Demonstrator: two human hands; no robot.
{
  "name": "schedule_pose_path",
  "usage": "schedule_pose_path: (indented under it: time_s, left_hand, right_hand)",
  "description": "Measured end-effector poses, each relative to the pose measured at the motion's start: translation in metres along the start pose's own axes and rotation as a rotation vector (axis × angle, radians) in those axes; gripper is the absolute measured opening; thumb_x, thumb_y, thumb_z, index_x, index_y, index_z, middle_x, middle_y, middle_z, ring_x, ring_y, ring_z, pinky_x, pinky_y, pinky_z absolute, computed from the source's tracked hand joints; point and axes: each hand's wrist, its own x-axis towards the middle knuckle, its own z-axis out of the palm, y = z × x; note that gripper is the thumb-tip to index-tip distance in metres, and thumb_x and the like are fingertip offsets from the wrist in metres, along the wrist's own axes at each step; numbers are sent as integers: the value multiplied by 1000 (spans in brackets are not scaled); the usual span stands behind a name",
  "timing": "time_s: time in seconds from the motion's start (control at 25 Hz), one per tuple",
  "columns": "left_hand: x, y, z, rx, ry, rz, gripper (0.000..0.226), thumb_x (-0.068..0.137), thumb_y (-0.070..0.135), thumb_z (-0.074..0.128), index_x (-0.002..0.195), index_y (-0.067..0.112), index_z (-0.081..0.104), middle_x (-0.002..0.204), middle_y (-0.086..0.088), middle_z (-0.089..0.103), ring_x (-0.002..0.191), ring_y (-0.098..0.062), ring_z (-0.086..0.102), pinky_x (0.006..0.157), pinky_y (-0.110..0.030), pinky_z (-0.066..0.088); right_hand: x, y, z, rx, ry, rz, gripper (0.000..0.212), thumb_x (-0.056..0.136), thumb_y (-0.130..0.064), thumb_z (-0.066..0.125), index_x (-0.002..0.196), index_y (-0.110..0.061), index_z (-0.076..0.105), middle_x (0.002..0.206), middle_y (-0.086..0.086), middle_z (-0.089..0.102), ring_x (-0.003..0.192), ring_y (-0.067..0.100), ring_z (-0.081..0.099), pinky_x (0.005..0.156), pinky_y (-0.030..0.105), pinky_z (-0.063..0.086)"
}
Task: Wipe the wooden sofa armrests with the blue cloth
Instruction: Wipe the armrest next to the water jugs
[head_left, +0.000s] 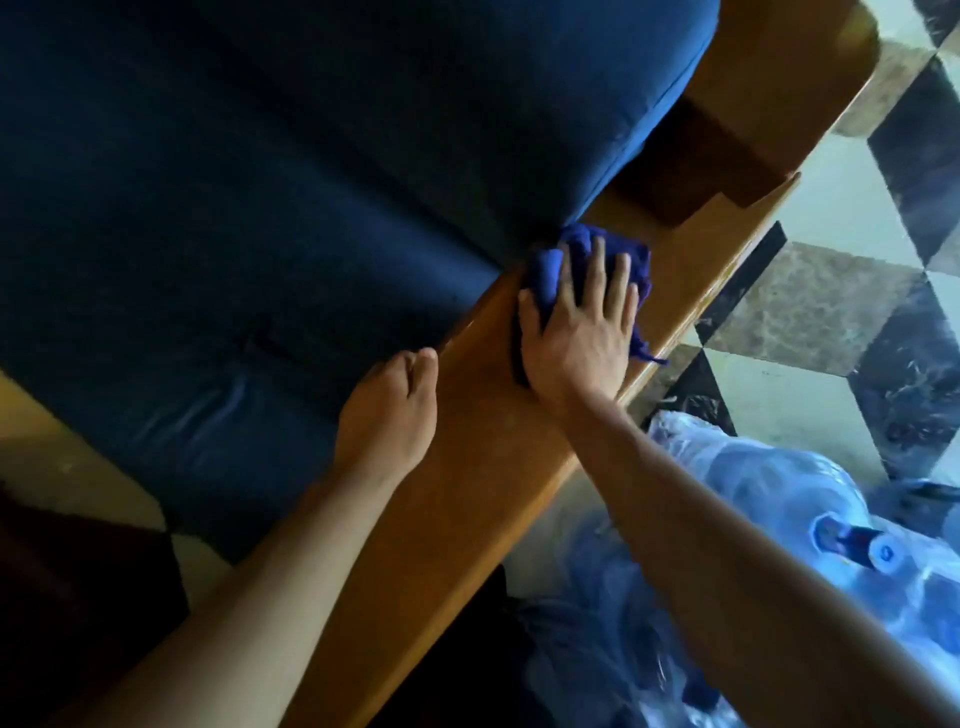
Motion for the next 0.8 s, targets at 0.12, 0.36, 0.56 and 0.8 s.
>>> schedule_pose_path:
  time_s: [0.12, 0.36, 0.56, 0.8]
  left_hand:
    - [-20, -43, -14, -10, 29, -24, 39, 104, 39, 38, 90, 14, 63, 102, -18, 70, 99, -39, 61, 77, -40, 42]
    - [-72, -159, -40, 149, -62, -21, 46, 94, 60, 42, 112, 23, 62, 108, -6, 70, 89, -18, 60, 71, -32, 46]
    - [-113, -223, -66, 23, -149, -131, 64, 81, 65, 60, 125, 18, 58, 122, -9, 65, 113, -30, 61, 95, -50, 53]
    - [-138, -275, -100, -85, -92, -76, 38, 76, 32, 80, 110, 19, 68, 112, 0, 70, 105, -19, 64, 83, -22, 41]
  right_hand:
    - [-122, -29, 23, 18, -137, -537, 69, 97, -59, 45, 160, -34, 30, 171, 6, 22, 158, 37, 11, 126, 57, 16]
    - [-27, -48, -5, -222, -102, -423, 63, 96, -56, 49, 139, -13, 62, 147, 19, 55, 146, 43, 37, 122, 55, 26]
    - [-98, -194, 41, -509, -577, -493, 55, 92, -54, 41, 116, -16, 73, 110, 11, 72, 116, 35, 64, 95, 43, 43]
    - [-188, -197, 34, -377, -556, -991, 66, 95, -68, 24, 92, -22, 72, 85, 9, 73, 82, 35, 69, 71, 41, 53]
